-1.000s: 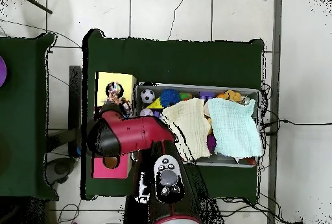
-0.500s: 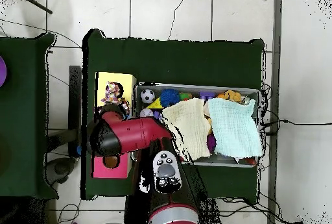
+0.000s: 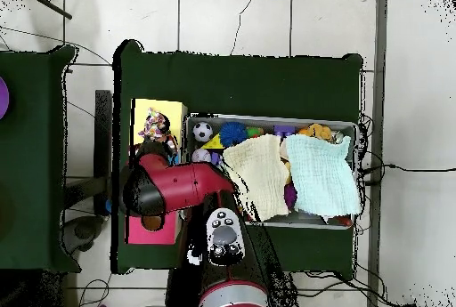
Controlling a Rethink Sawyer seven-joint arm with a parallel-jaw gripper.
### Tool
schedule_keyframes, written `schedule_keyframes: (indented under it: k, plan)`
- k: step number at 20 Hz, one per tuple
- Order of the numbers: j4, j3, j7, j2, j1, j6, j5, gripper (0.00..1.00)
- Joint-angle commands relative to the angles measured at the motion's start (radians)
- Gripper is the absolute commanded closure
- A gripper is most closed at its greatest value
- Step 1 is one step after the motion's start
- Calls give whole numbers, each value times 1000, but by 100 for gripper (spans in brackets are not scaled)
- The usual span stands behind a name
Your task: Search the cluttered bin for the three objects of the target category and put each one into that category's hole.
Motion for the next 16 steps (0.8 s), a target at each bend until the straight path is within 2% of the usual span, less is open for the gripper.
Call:
schedule_keyframes:
  k: [1, 7, 12, 14, 16]
  plan:
    - [-17, -36, 152, 25, 6, 18, 3, 0]
    - [-24, -105, 142, 9, 53, 125, 17, 0]
    - [-20, -116, 142, -19, 64, 169, 34, 0]
    - [-2, -88, 133, -57, 46, 202, 41, 0]
    - [42, -18, 116, -105, 2, 234, 50, 0]
